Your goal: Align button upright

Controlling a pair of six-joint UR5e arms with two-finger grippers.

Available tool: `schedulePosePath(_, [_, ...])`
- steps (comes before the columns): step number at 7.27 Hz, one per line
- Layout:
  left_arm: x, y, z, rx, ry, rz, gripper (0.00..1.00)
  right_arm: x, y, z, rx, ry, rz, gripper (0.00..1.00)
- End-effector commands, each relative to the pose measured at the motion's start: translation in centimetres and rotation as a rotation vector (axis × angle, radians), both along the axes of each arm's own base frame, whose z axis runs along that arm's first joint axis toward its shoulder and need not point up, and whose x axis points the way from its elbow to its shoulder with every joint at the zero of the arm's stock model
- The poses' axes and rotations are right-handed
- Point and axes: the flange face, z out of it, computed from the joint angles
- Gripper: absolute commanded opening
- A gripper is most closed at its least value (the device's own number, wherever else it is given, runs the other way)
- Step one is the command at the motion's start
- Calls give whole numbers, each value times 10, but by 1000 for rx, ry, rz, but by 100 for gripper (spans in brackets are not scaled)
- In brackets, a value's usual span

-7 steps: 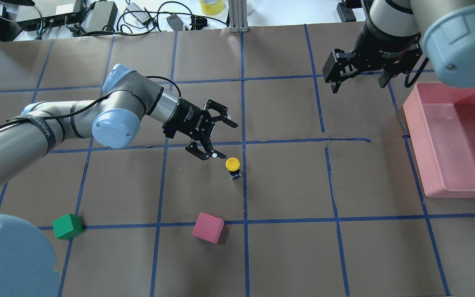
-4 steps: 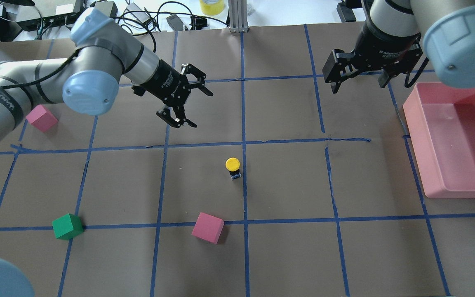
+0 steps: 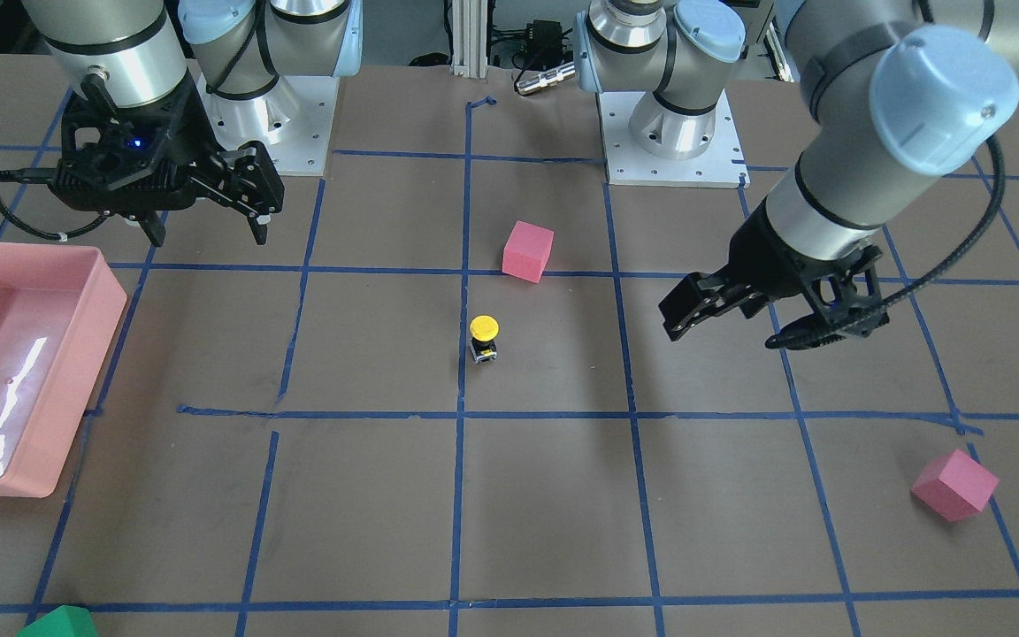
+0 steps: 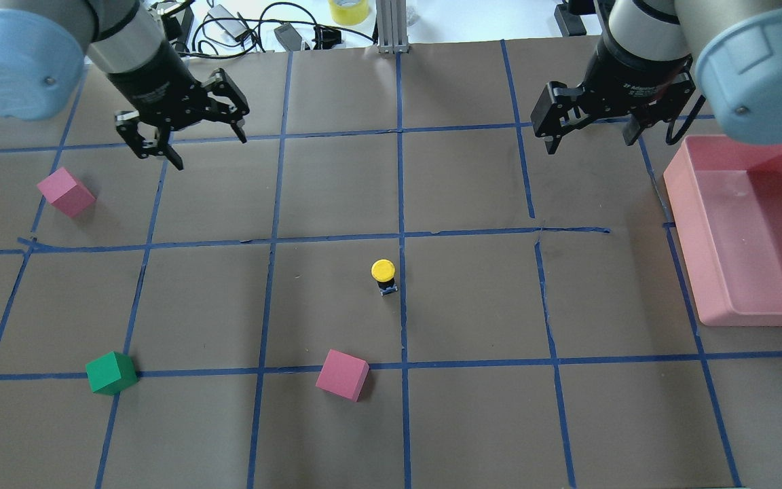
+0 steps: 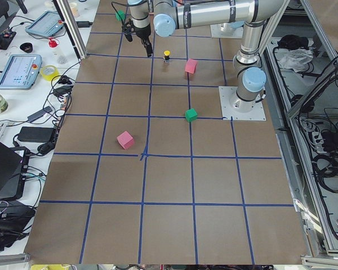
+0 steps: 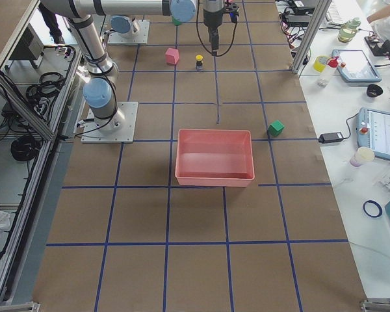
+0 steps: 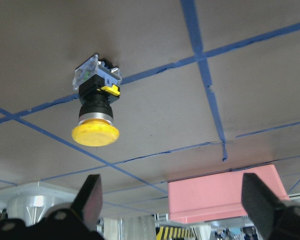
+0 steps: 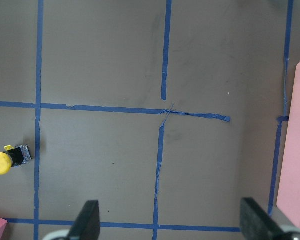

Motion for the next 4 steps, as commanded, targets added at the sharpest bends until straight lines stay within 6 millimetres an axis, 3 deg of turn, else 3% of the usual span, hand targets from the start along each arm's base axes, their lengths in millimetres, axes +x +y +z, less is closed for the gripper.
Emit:
schedulePosePath(1, [25, 27, 38, -6, -208, -86, 100, 0, 0, 0, 1, 0, -1, 100])
schedulePosePath(2, [28, 39, 44, 29, -267, -97, 100, 0, 0, 0, 1, 0, 0, 100])
schedulePosePath(4, [12, 33, 36, 6, -140, -59, 100, 0, 0, 0, 1, 0, 0, 100])
